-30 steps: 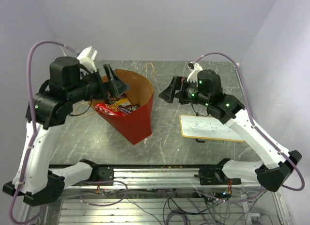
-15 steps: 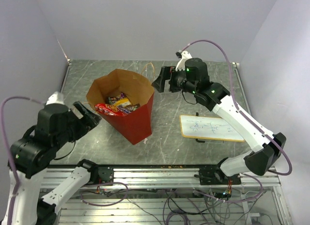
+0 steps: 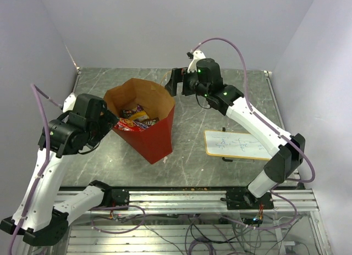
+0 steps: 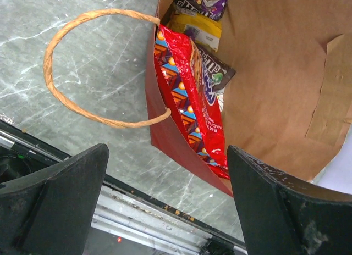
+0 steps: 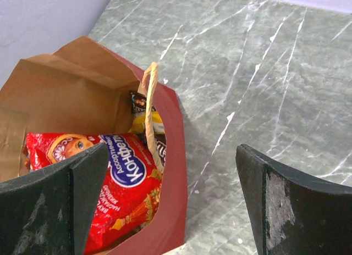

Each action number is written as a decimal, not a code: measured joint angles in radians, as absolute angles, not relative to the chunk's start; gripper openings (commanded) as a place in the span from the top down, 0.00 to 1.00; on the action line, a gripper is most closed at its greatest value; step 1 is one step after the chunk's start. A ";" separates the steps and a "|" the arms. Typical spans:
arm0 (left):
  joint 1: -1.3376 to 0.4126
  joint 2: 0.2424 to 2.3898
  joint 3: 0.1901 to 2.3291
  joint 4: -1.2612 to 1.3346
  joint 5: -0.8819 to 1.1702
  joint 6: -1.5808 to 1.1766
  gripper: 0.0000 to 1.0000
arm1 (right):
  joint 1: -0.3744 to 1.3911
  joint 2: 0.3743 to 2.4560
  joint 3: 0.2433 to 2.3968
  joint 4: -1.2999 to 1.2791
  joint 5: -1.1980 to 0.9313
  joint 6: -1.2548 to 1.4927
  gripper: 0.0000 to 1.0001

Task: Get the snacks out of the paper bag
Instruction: Adjust the paper bag at the center of the board.

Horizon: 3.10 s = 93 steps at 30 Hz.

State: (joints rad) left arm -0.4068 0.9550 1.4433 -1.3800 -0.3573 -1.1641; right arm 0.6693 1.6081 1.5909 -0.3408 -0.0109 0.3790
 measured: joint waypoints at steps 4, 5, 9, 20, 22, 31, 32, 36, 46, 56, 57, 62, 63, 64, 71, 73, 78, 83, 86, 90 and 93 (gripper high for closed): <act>-0.406 0.976 1.443 -1.381 -0.374 -1.179 0.01 | 0.669 1.629 1.612 -0.339 -0.002 0.371 0.01; -0.402 0.981 1.443 -1.380 -0.376 -1.179 0.01 | 0.669 1.639 1.624 -0.338 -0.002 0.368 0.02; -0.329 0.992 1.420 -1.366 -0.362 -1.152 0.01 | 0.669 1.680 1.672 -0.338 -0.002 0.355 0.04; -0.055 1.017 1.376 -1.308 -0.230 -1.008 0.12 | 0.669 1.716 1.700 -0.342 0.001 0.328 0.22; -0.045 0.998 1.375 -1.295 -0.229 -1.010 0.15 | 0.669 1.724 1.709 -0.342 0.001 0.318 0.25; -0.034 1.015 1.373 -1.250 -0.231 -1.062 0.25 | 0.669 1.733 1.745 -0.349 0.022 0.286 0.35; -0.033 1.017 1.368 -1.249 -0.231 -1.074 0.29 | 0.669 1.733 1.745 -0.349 0.024 0.283 0.37; -0.033 1.007 1.338 -1.242 -0.233 -1.120 0.35 | 0.669 1.735 1.760 -0.360 0.032 0.276 0.42; -0.028 0.983 1.193 -1.174 -0.205 -1.209 0.49 | 0.669 1.744 1.773 -0.366 0.014 0.294 0.55; 0.013 0.991 1.246 -1.158 -0.230 -1.130 0.91 | 0.669 1.783 1.811 -0.403 -0.073 0.333 0.97; 0.015 1.005 1.275 -1.160 -0.244 -1.106 0.92 | 0.669 1.783 1.817 -0.411 -0.084 0.338 0.98; 0.019 1.069 1.413 -1.194 -0.295 -1.000 0.93 | 0.674 1.783 1.842 -0.437 -0.163 0.352 0.99; 0.022 1.090 1.448 -1.210 -0.309 -0.973 0.93 | 0.680 1.783 1.842 -0.440 -0.179 0.357 0.99; 0.025 1.112 1.481 -1.219 -0.319 -0.952 0.93 | 0.688 1.785 1.842 -0.445 -0.191 0.362 1.00; 0.083 1.268 1.726 -1.263 -0.360 -0.820 0.93 | 0.827 1.793 1.831 -0.422 -0.200 0.438 1.00; 0.100 1.299 1.777 -1.259 -0.357 -0.778 0.93 | 0.870 1.793 1.806 -0.390 -0.192 0.485 1.00; 0.120 1.367 1.858 -1.234 -0.292 -0.668 0.93 | 0.942 1.784 1.632 -0.264 -0.181 0.631 1.00; 0.125 1.352 1.742 -1.126 -0.099 -0.590 0.93 | 0.959 1.783 1.511 -0.226 -0.191 0.704 1.00; 0.128 1.257 1.552 -1.032 0.062 -0.596 0.93 | 0.962 1.775 1.476 -0.184 -0.218 0.714 1.00; 0.128 1.135 1.391 -0.951 0.254 -0.625 0.93 | 0.981 1.722 1.386 -0.160 -0.234 0.700 1.00; 0.128 1.074 1.361 -0.923 0.353 -0.636 0.93 | 0.994 1.671 1.325 -0.158 -0.241 0.690 1.00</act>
